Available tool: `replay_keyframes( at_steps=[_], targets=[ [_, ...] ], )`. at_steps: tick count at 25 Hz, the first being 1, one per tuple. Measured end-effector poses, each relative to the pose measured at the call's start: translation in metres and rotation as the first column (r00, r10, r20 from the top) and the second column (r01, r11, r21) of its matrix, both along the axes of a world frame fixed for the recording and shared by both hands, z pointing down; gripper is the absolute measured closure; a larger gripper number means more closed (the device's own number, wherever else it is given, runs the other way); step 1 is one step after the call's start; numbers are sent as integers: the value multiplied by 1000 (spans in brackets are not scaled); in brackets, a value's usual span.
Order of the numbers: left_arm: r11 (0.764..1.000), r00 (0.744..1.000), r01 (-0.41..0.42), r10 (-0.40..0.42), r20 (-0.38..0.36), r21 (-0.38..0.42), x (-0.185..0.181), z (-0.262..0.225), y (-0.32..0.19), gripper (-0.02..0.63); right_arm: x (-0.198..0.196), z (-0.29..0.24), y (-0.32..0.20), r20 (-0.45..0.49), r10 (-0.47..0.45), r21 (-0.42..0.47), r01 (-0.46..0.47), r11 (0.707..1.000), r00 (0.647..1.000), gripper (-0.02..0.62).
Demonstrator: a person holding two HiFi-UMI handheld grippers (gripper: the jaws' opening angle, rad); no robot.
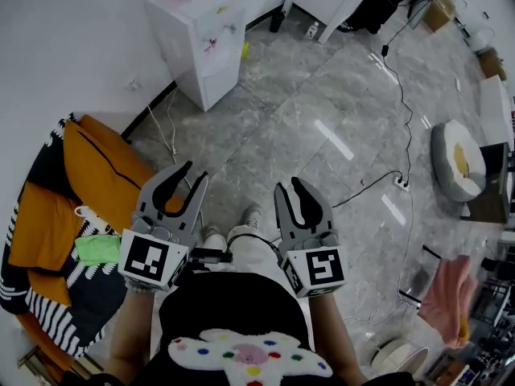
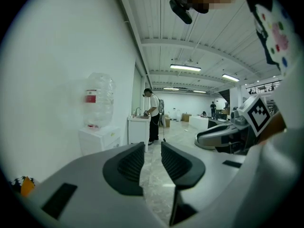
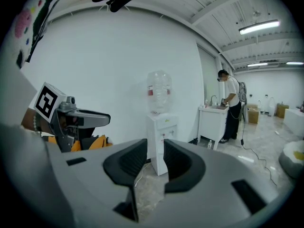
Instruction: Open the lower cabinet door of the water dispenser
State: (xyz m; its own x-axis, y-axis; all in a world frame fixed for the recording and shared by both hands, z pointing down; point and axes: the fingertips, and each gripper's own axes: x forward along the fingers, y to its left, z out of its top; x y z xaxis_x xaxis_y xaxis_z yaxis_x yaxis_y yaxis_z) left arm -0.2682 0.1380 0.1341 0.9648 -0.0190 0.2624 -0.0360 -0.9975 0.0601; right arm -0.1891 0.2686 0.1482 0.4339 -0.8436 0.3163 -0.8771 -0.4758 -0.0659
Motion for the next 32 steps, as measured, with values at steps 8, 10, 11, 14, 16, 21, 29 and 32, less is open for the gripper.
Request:
replay_keyframes(
  at_steps=[8, 10, 11, 14, 16, 21, 29, 32],
  targets=[
    [995, 995, 95, -95, -8, 2, 38, -3, 8, 494, 48, 0, 1, -5, -98, -3, 98, 995, 995, 500],
    [993, 993, 117, -117, -9, 6, 47, -5, 10, 494, 62, 1, 4, -21, -111, -3, 111, 994, 994, 500],
    [992, 992, 127, -127, -10, 8, 51, -5, 11, 495, 68, 1, 5, -25, -121, 0, 121, 993, 992, 500],
    [987, 987, 159, -158, -10, 13, 62, -6, 16, 494, 79, 1, 6, -6, -154, 6, 155, 988, 988, 500],
    [984, 984, 179, -179, -6, 20, 66, -4, 18, 494, 86, 3, 7, -3, -173, 7, 173, 985, 985, 500],
    [973, 973, 231, -231, 14, 26, 76, 3, 18, 495, 102, 11, 7, -21, -226, -15, 226, 974, 974, 500],
    [973, 973, 230, -230, 35, 18, 94, 9, 7, 495, 117, 20, -12, 20, -248, 5, 248, 969, 969, 500],
    [975, 975, 219, -220, 29, 27, 102, 8, -4, 495, 118, 22, -20, 21, -268, -7, 268, 963, 963, 500]
  ],
)
